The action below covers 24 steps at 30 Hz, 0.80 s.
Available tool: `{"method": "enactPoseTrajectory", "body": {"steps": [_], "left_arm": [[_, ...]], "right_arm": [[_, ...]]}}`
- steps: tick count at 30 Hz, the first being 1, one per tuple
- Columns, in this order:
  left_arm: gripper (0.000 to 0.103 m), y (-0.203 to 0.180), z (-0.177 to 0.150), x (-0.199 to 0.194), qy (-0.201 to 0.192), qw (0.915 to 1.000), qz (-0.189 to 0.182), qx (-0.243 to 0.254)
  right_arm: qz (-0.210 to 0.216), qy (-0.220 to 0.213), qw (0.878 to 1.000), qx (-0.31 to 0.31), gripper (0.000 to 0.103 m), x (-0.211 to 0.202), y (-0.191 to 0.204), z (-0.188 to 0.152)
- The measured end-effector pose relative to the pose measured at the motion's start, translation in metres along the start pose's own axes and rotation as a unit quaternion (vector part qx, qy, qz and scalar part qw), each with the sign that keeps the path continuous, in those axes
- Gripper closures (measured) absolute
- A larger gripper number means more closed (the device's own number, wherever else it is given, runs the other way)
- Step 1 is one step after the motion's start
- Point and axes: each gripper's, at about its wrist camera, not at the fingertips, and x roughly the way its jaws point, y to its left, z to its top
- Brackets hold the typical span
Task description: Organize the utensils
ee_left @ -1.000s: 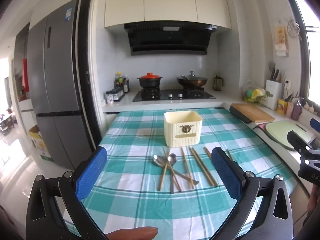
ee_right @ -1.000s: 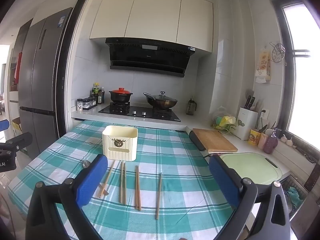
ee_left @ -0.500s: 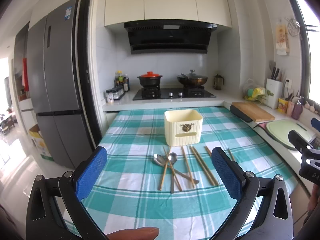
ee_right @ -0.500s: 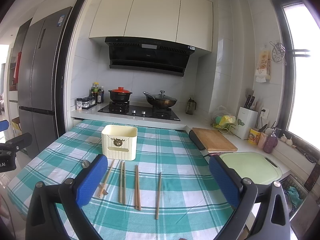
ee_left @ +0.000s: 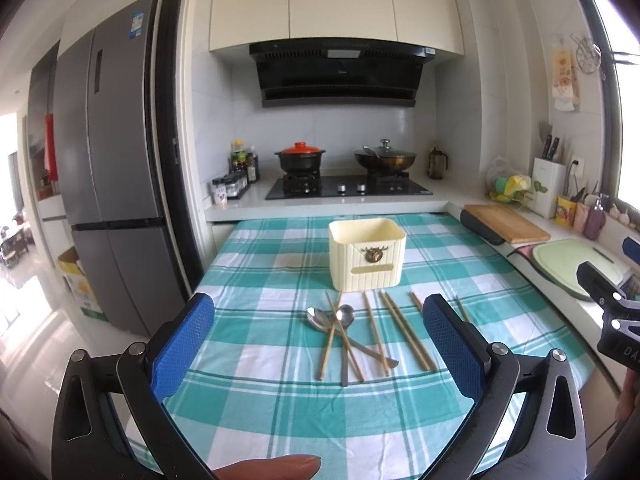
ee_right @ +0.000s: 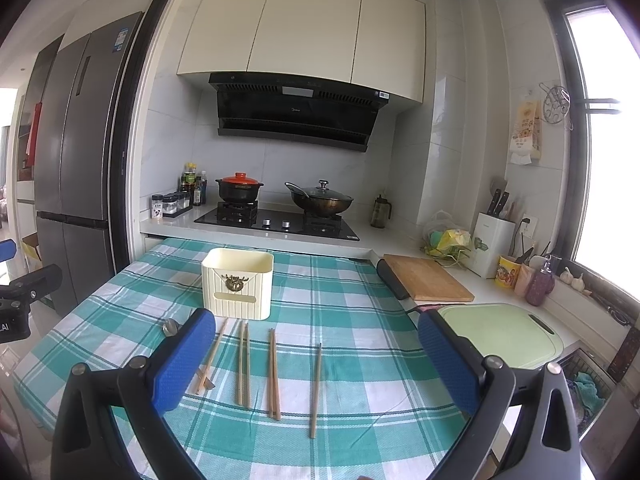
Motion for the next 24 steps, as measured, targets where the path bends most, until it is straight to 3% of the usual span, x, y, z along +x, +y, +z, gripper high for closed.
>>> {"method": "enactPoseTrajectory", "body": {"steps": [24], "left_arm": [[0.0, -0.0011, 0.0019, 0.0017, 0.007, 1.0, 0.0, 0.0]], "right_arm": [[-0.005, 0.004, 1.0, 0.005, 0.0, 0.0038, -0.0018, -0.0023]]}}
